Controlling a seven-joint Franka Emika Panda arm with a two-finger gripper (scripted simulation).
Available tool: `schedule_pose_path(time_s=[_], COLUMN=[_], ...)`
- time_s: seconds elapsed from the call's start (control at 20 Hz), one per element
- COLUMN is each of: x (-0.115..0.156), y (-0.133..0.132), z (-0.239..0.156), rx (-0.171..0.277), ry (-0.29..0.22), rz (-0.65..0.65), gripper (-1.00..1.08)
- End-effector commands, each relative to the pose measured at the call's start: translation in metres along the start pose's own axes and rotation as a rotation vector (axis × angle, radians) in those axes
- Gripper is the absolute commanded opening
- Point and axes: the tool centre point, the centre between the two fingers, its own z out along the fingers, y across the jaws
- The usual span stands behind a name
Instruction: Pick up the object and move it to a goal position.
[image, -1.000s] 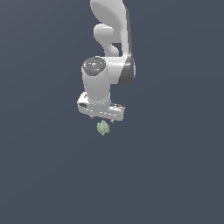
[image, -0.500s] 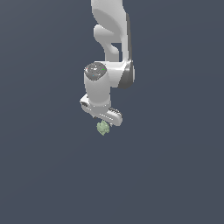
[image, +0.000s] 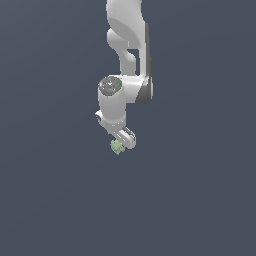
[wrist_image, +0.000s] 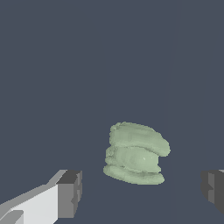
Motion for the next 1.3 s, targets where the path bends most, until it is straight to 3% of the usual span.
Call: schedule_pose_path(time_s=[0.0, 0.5, 0.9, 1.25], x=[-0.001, -0.002, -0.002, -0.003], y=[0.002, 0.005, 0.005, 0.006], z=[0.004, 0.014, 0.017, 0.046], rx=[0.001, 0.003, 0.002, 0.002], ry=[0.004, 0.012, 0.012, 0.013], rz=[0.058, 0.187, 0.194, 0.197], gripper=[1.0, 1.0, 1.0, 1.0])
